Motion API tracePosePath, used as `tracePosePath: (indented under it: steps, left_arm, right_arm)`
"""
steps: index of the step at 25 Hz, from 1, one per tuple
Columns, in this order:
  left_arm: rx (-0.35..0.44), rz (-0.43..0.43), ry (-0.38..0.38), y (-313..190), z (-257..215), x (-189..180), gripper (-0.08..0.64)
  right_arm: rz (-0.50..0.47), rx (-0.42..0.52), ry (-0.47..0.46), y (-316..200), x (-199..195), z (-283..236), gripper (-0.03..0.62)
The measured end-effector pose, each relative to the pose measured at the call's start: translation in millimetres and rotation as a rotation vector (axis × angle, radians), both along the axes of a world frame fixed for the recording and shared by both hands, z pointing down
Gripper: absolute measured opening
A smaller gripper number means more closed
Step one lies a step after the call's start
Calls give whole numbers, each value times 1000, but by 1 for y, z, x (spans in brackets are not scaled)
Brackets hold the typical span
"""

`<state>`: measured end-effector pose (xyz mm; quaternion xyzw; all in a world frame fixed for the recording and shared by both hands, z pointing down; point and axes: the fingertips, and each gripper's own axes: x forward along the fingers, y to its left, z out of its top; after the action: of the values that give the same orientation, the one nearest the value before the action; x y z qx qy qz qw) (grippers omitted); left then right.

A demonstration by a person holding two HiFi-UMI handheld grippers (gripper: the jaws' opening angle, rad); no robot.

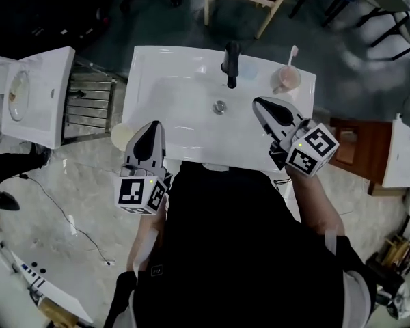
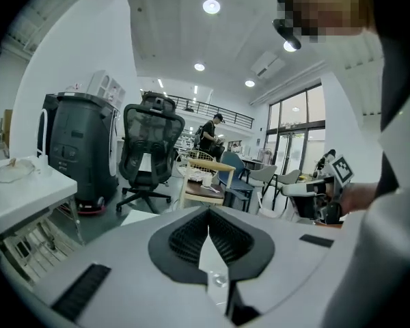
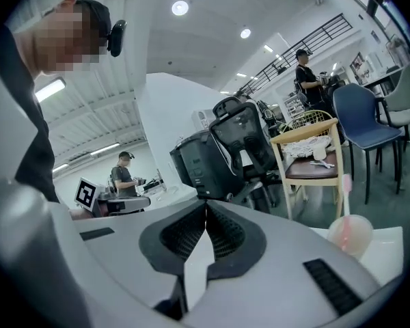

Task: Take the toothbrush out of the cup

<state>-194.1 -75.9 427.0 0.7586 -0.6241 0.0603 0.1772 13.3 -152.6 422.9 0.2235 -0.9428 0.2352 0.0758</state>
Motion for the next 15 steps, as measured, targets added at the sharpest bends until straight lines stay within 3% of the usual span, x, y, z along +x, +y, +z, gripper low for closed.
tracePosePath:
  steps: [7,11,15]
  left_arm:
    - [20,44,79,-30,-16,123,14]
    - [17,84,71,-48,-24,153,14]
    - [11,119,61,-69,-20,170,14]
  right_arm:
    - [53,14,-10,-28,114,7,28]
    - [64,11,-29,-55,135,14,29]
    - [108,-2,24,-89,145,31,31]
